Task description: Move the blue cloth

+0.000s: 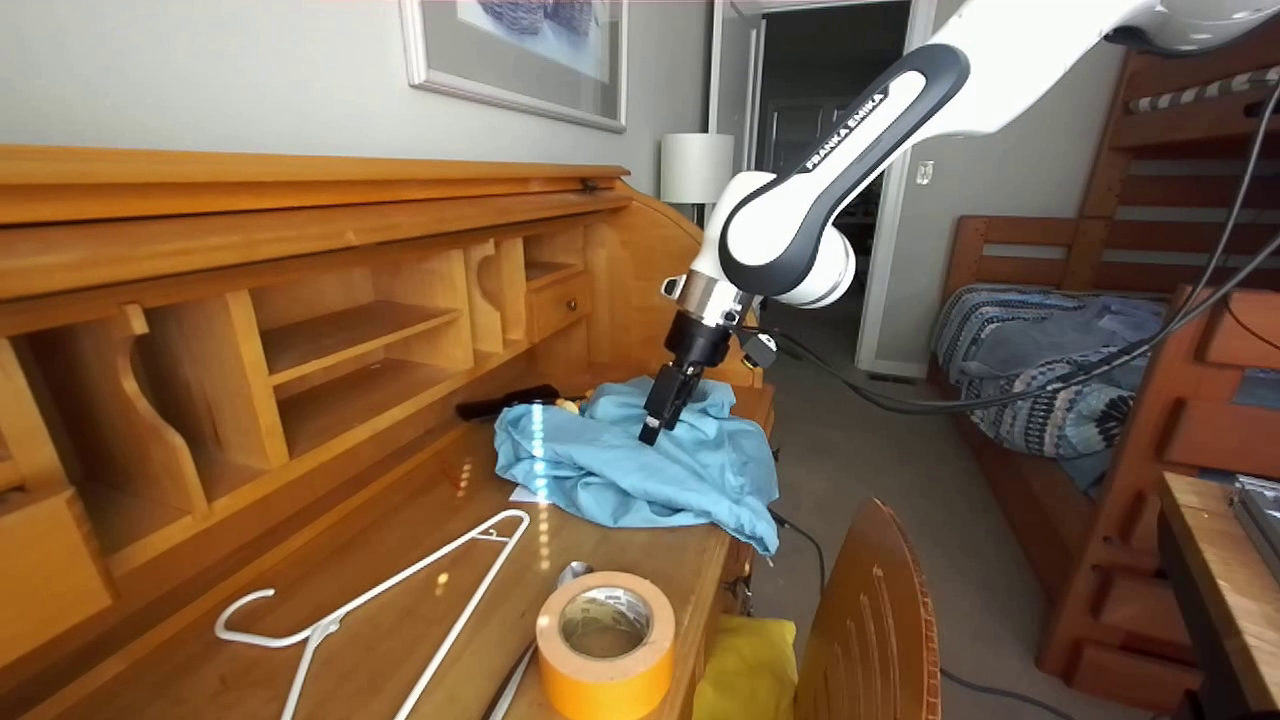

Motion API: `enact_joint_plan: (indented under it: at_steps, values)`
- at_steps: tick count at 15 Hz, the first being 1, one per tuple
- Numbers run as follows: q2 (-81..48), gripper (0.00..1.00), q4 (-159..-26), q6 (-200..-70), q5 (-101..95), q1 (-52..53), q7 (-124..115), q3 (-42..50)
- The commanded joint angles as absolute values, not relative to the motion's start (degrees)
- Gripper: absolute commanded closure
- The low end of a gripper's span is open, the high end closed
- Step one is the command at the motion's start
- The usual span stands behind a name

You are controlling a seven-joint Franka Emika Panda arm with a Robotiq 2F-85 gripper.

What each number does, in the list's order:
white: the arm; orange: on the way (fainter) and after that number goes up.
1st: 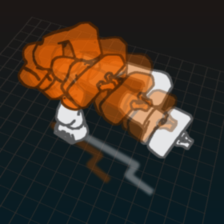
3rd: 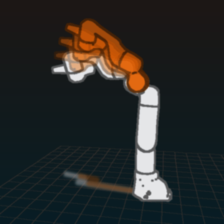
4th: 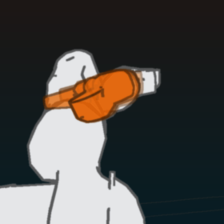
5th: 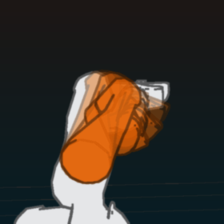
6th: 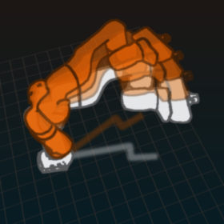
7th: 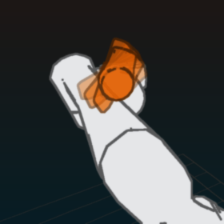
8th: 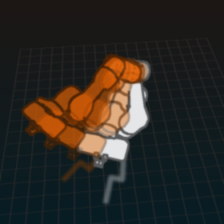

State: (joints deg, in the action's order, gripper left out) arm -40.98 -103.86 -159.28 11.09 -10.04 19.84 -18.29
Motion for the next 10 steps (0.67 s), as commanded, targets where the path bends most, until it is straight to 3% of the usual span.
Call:
enact_joint_plan:
  at_steps: [1, 3, 4, 6, 10]
  values:
    - [-44.1, 0.0, -101.6, -159.9, 11.1, -9.9, 22.1, -20.6]
    - [-46.0, 0.0, -100.6, -159.0, 11.0, -10.0, 23.0, -21.6]
    - [-46.8, 0.22, -100.1, -159.0, 10.8, -9.8, 23.0, -21.6]
    - [-48.0, 0.32, -99.4, -159.0, 10.4, -9.7, 23.4, -21.7]
    - [-49.7, 0.62, -97.9, -158.5, 9.7, -9.1, 23.1, -21.0]
